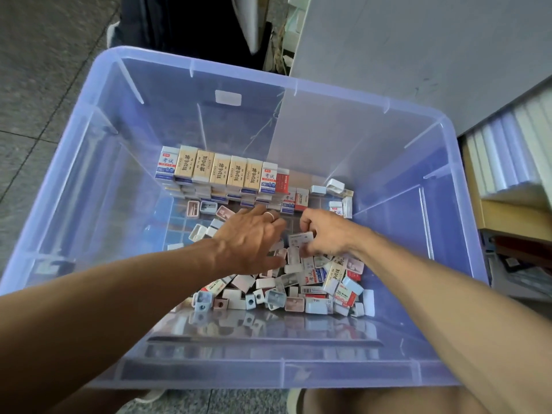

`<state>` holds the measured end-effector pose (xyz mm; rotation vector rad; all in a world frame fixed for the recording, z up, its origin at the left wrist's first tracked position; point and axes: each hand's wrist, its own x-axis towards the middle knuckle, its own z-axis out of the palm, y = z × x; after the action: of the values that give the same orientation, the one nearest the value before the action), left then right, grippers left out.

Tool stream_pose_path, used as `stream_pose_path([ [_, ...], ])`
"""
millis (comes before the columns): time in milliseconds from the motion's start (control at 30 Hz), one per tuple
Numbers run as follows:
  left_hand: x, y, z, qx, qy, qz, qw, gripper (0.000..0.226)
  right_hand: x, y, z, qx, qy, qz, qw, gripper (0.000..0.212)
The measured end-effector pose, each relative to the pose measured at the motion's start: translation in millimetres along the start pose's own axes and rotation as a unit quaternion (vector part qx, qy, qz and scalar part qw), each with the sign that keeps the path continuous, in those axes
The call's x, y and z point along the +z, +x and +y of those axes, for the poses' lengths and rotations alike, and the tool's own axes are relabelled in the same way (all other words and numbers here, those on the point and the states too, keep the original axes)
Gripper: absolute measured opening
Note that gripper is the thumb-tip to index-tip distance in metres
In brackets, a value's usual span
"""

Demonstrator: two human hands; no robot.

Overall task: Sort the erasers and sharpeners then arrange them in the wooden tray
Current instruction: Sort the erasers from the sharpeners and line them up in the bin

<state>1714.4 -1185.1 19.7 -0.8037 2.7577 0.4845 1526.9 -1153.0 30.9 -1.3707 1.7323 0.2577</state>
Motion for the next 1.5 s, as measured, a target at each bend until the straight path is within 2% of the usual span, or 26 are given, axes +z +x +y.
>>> stream_pose_path([
  [100,6,2,2,0.01,-0.008,-0.02,1.0,0.067,2,6,4,0.022,0.063,0.011,0.998,0.034],
  [167,10,2,0,0.012,-0.017,-0.016,1.0,0.07,0,9,10,0.047,0.125,0.06,0.989,0.034],
  [267,15,0,-5,0.01,-0.073,-0.027,0.997,0.068,-7,14,13,0.066,0.232,0.153,0.959,0.036],
  [367,15,-3,-9,0.013,-0.114,-0.049,0.992,0.064,-11,19,10,0.061,0.311,0.196,0.928,0.037],
  [500,7,-4,-20,0.001,-0.098,-0.083,0.992,0.058,-11,28,7,0.074,0.309,0.232,0.919,0.041],
  [600,0,-12,-25,-0.005,-0.105,-0.113,0.988,0.073,-13,29,8,0.093,0.311,0.249,0.913,0.04],
  [733,2,-20,-8,0.032,-0.122,-0.083,0.988,0.079,-11,28,5,0.089,0.319,0.246,0.911,0.04],
  [833,8,-17,5,0.054,-0.152,-0.087,0.983,0.066,-12,27,2,0.075,0.318,0.249,0.912,0.04],
  [933,6,-20,1,0.034,-0.161,-0.096,0.982,0.051,-16,25,2,0.078,0.331,0.268,0.901,0.038],
  [1033,7,-24,-2,0.022,-0.164,-0.107,0.98,0.052,-16,24,1,0.086,0.344,0.277,0.893,0.038],
  [1167,6,-23,0,0.007,-0.223,-0.111,0.969,0.058,-13,23,-2,0.083,0.299,0.296,0.903,0.039],
  [1500,14,-16,-4,-0.018,-0.241,-0.158,0.957,0.015,-6,24,-14,0.065,0.281,0.358,0.888,0.031],
])
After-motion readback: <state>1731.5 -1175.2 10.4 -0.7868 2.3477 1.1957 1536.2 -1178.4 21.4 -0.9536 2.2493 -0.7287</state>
